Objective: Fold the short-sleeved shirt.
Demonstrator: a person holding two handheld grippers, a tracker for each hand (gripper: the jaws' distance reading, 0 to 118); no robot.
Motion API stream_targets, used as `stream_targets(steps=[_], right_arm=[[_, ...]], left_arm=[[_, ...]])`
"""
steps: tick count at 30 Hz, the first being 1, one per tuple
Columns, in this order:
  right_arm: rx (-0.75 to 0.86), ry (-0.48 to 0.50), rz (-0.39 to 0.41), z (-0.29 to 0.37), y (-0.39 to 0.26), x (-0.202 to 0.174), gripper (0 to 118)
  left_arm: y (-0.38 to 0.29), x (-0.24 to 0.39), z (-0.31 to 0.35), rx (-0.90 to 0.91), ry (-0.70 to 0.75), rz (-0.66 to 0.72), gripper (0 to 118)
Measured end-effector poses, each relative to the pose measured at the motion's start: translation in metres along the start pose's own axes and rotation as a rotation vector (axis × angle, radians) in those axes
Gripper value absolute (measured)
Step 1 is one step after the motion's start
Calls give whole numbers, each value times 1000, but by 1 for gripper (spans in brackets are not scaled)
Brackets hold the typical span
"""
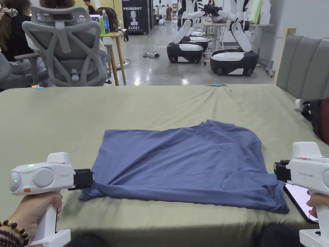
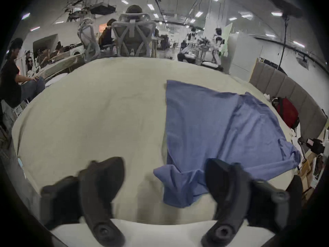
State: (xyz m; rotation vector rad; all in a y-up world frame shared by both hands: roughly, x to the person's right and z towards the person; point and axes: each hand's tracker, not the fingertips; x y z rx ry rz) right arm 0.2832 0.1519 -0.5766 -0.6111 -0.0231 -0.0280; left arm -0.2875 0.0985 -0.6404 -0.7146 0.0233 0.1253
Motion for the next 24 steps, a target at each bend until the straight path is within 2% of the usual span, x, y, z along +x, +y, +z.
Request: stream_targets(steps=[4, 5, 6, 7, 8, 13, 14, 16, 17, 19, 21, 24], right_arm=[[-8, -2, 6, -2, -2, 2, 0], [-14, -6, 11, -3, -2, 2, 0], [-22, -14, 18, -4, -2, 2, 0], [-27, -25, 26, -6, -3, 2, 0], [-36, -30, 34, -7, -3, 2, 0], [-87, -29, 48, -19, -4, 4, 3], [-99, -30, 49, -22, -5, 4, 20], [-120, -10, 51, -27, -9, 5, 88], [-131, -9, 44, -31, -11, 6, 88], [-171, -25, 45, -38, -18, 8, 106], [-186, -35, 51, -41, -25, 11, 93], [-255, -60, 61, -48, -35, 17, 61]], left_arm=[[-9, 3, -9, -70, -7, -1, 81], [-12, 3, -7, -80, -17, -7, 70], [-14, 4, -7, -83, -26, -10, 46], [-16, 6, -7, -82, -37, -11, 15], [-16, 8, -6, -75, -79, 3, 5], [-13, 17, 5, -43, -49, -23, 5], [-13, 17, 6, -42, -51, -24, 5], [-12, 15, 10, -35, -57, -18, 5], [-11, 13, 11, -31, -63, -13, 5], [-11, 11, 14, -27, -68, -11, 5], [-12, 12, 16, -21, -69, -22, 5], [-12, 12, 16, -25, -66, -32, 5]])
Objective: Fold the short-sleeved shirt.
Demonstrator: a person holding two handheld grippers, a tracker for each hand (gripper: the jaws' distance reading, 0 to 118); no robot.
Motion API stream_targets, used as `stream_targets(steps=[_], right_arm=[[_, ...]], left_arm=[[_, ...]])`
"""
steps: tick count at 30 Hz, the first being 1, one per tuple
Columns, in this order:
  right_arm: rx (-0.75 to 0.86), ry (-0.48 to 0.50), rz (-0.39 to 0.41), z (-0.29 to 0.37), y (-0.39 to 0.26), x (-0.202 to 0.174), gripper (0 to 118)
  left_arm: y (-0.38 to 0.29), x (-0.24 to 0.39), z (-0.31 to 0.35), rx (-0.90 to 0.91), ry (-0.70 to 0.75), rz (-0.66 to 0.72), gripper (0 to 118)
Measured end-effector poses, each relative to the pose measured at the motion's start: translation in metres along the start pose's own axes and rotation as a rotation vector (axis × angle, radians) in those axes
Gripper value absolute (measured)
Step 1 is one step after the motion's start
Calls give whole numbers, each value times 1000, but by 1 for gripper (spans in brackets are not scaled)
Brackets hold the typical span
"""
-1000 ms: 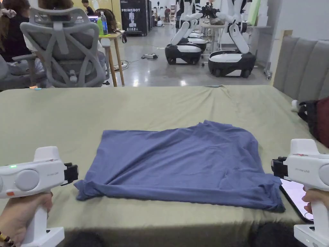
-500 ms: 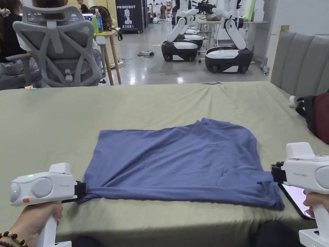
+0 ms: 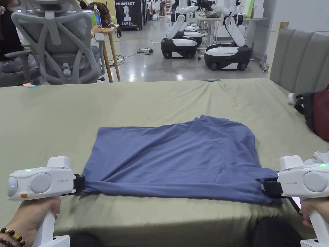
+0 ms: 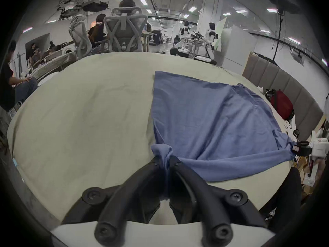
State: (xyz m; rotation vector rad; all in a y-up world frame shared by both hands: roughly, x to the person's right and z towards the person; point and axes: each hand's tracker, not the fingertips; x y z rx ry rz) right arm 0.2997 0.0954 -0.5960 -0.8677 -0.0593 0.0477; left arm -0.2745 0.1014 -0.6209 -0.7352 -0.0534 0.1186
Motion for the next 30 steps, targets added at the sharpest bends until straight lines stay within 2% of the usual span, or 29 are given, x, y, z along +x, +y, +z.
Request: stream_targets(steps=[1, 3, 7, 11, 13, 17, 22, 26, 30], right_arm=[[-16, 0, 1, -2, -2, 1, 47], [-43, 80, 1, -6, -7, 4, 37], [-20, 84, 9, -5, -9, -2, 7], [-11, 39, 63, 0, -9, -14, 6], [-7, 34, 65, 5, -6, -15, 6], [42, 34, 59, 22, 7, -11, 6], [110, 67, 11, 31, 58, -2, 6], [119, 56, 0, 5, 112, 1, 6], [92, 61, -40, -52, 162, -1, 7]], left_arm=[[0, 0, 0, 1, 1, 2, 5], [-1, 0, 0, 0, -2, 6, 5], [-4, 0, -1, -4, 1, 0, 5], [-6, -1, -2, -6, 5, -4, 5], [-6, 0, -1, -5, 5, -6, 5], [7, 2, 8, 15, -1, -25, 5], [52, 1, 8, 65, -29, -8, 5], [91, 6, -18, 88, -17, -15, 5], [128, 8, -72, 72, 4, -13, 5]])
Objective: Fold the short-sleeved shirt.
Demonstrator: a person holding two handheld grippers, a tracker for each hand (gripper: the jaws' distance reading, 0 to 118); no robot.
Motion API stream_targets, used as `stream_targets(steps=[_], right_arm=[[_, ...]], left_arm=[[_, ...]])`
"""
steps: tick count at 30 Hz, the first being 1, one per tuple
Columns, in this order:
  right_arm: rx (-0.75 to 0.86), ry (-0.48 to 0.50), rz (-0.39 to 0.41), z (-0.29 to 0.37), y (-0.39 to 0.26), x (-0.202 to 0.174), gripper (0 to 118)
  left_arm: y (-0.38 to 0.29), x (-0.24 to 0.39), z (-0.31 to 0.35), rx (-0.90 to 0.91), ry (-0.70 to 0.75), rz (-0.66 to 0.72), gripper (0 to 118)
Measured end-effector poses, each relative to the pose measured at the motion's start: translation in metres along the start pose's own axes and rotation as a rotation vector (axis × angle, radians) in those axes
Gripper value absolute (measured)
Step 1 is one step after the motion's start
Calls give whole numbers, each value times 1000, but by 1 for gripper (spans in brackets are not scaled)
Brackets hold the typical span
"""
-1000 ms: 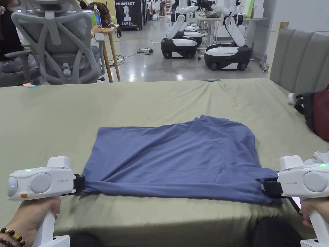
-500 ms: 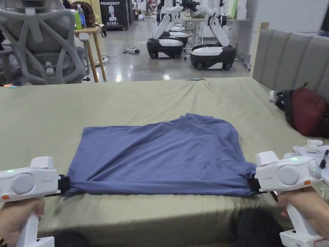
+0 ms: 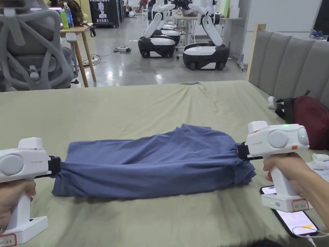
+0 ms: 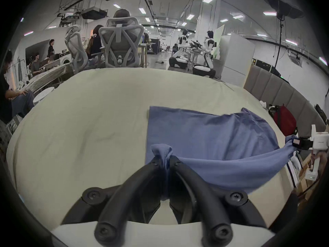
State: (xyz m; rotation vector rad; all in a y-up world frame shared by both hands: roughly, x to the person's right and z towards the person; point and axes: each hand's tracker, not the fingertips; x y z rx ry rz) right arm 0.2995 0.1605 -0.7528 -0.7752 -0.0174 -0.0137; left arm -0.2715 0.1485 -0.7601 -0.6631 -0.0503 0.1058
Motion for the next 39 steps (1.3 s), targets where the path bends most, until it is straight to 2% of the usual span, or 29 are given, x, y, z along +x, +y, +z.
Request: stream_targets(steps=[6, 11, 12, 13, 14, 15, 16, 17, 18, 19, 21, 22, 24, 25, 26, 27, 28, 31, 34, 35, 36, 37, 38, 39], right_arm=[[-46, -31, -26, -93, 36, -4, 7], [-95, -47, -24, -129, 32, -11, 7], [-105, -50, -16, -131, 30, -12, 11], [-107, -52, -17, -131, 28, -12, 28], [-102, -53, -19, -128, 26, -13, 54], [-75, -63, -25, -123, 26, -13, 85], [-48, -83, -29, -115, 25, -13, 117], [-15, -96, -37, -106, 24, -13, 118], [17, -101, -50, -92, 22, -13, 112], [51, -101, -59, -79, 22, -15, 101], [44, -87, -69, -58, 16, -18, 84], [41, -86, -72, -56, 14, -11, 76], [38, -86, -64, -37, 3, -16, 72], [44, -90, -51, -29, -4, -19, 53], [50, -88, -30, -22, -11, -19, 30], [56, -90, -7, -15, -18, -21, 8], [63, -99, 5, -9, -21, -24, 0], [63, -64, 24, 6, -32, -26, 0], [78, -73, 40, 10, -33, -26, 0], [85, -66, 41, 10, -33, -25, 0], [87, -62, 38, 9, -32, -24, 0], [84, -55, 38, 7, -30, -24, 0], [83, -53, 36, 6, -31, -24, 0], [82, -54, 35, 2, -30, -23, 0]], left_arm=[[20, -1, -87, -76, 31, 6, 5], [7, 2, -121, -138, 67, -9, 5], [4, 3, -122, -140, 68, -2, 6], [3, 4, -121, -134, 67, 2, 12], [4, 4, -117, -124, 67, 8, 25], [6, 4, -112, -119, 72, 15, 50], [7, 3, -106, -115, 72, 24, 94], [7, 3, -99, -116, 75, 31, 118], [7, 4, -91, -116, 82, 36, 117], [4, 4, -77, -90, 81, 37, 109], [-1, 10, -53, -11, 89, 14, 108], [-6, 13, -43, -19, 97, 13, 102], [-19, 18, -19, -11, 118, 11, 98], [-26, 19, -8, 10, 112, 12, 80], [-32, 21, 2, 32, 85, 13, 50], [-39, 19, 10, 40, 83, 18, 14], [-44, 20, 17, 50, 111, 24, 0], [-49, 15, 27, 44, 87, 25, 0], [-46, 13, 29, 34, 79, 21, 0], [-44, 10, 27, 36, 79, 22, 4], [-41, 8, 24, 37, 78, 30, 24], [-39, 7, 18, 26, 70, 37, 74], [-36, 7, 9, -4, 60, 41, 109], [-36, 6, 0, -36, 57, 39, 118]])
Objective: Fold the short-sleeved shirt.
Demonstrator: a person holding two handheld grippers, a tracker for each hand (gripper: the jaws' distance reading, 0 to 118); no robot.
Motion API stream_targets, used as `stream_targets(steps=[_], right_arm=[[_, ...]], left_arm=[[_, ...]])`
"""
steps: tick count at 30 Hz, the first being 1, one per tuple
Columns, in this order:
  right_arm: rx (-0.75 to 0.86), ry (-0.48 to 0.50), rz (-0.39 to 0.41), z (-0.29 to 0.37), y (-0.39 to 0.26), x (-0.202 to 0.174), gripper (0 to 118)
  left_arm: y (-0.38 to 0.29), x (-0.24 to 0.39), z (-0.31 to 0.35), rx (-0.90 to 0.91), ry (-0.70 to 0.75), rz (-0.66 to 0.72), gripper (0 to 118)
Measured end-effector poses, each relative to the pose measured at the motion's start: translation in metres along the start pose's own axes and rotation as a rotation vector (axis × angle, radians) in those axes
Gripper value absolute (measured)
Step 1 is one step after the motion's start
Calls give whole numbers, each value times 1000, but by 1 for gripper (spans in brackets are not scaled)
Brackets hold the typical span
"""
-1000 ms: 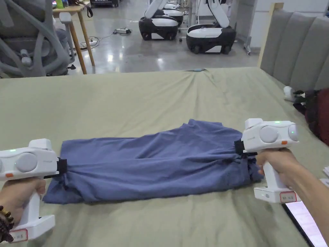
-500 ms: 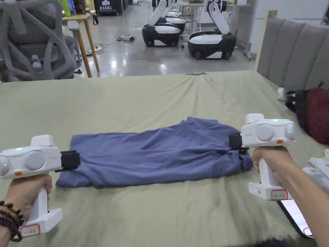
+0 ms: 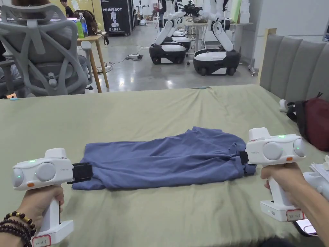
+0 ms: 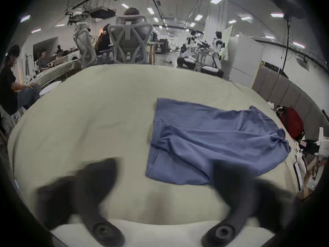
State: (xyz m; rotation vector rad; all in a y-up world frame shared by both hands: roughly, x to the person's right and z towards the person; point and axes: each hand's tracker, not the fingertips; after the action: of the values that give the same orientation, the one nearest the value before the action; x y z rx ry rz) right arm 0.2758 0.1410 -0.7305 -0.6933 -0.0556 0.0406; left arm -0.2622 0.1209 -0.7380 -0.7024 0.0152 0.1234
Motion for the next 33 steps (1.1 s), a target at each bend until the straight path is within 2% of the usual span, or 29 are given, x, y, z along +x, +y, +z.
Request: stream_targets(steps=[1, 6, 7, 9, 10, 11, 13, 16, 17, 18, 19, 20, 22, 25, 28, 30, 32, 33], right_arm=[[-2, -4, -1, -3, 1, 0, 0], [-33, -9, -12, -23, -2, 4, 0], [-39, -14, -12, -26, -4, 4, 0], [-58, -20, -13, -33, -6, 6, 0], [-67, -20, -15, -36, -7, 7, 0], [-72, -21, -18, -37, -8, 8, 0], [-77, -18, -20, -41, -9, 10, 0], [-74, -1, -21, -44, -7, 11, 3], [-55, 6, -24, -46, -7, 10, 19], [-31, 22, -25, -49, -7, 11, 54], [-36, 25, -26, -54, -7, 11, 106], [-50, 26, -33, -57, -7, 11, 118], [-75, 8, -48, -66, -3, 9, 105], [-142, -29, -39, -85, -9, 7, 105], [-264, -3, -37, -104, -21, 6, 96], [-215, -15, -23, -100, -17, -2, 93], [-217, -5, -11, -103, -9, -1, 62], [-200, 16, -4, -100, -6, -3, 35]], left_arm=[[-1, 1, -2, 24, -10, 0, 106], [1, 10, -40, -57, 39, -54, 110], [-1, 11, -46, -76, 30, -56, 104], [-5, 10, -64, -117, 14, -61, 74], [-9, 12, -68, -148, -2, -68, 68], [-14, 17, -67, -132, 49, -113, 56], [-10, 27, -52, -88, 44, -146, 6], [-4, 25, -44, -31, -31, -93, 6], [-3, 25, -44, -35, -22, -96, 6], [-2, 24, -46, -40, -23, -93, 6], [-2, 23, -47, -41, -25, -90, 6], [-3, 24, -47, -40, -19, -93, 6], [-4, 23, -49, -51, -19, -95, 6], [-7, 20, -51, -54, -23, -88, 6], [-7, 19, -53, -55, -27, -88, 7], [-7, 21, -56, -61, -25, -95, 7], [-9, 24, -56, -60, -14, -110, 7], [-9, 25, -56, -58, -8, -114, 7]])
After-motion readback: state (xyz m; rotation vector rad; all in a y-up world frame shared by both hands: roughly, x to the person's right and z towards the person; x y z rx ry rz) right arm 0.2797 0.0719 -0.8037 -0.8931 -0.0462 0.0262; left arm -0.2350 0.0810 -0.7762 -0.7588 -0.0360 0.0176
